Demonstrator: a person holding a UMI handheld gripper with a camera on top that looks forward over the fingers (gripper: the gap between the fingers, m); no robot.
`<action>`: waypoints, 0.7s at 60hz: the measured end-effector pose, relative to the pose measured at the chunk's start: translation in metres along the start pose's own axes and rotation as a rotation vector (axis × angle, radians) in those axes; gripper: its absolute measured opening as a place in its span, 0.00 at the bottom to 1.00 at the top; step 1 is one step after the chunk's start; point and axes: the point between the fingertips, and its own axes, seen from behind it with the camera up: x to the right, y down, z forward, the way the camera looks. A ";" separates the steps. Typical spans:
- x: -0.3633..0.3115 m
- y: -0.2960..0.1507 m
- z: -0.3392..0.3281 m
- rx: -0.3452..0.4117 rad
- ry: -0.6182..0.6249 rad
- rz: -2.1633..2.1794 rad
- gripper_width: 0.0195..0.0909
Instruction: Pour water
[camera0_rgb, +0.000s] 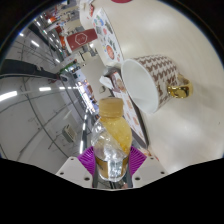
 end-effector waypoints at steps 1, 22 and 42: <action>-0.002 0.000 0.001 -0.004 0.003 -0.009 0.26; -0.100 -0.035 -0.062 0.066 0.254 -1.139 0.27; -0.118 -0.225 -0.146 0.274 0.563 -1.838 0.27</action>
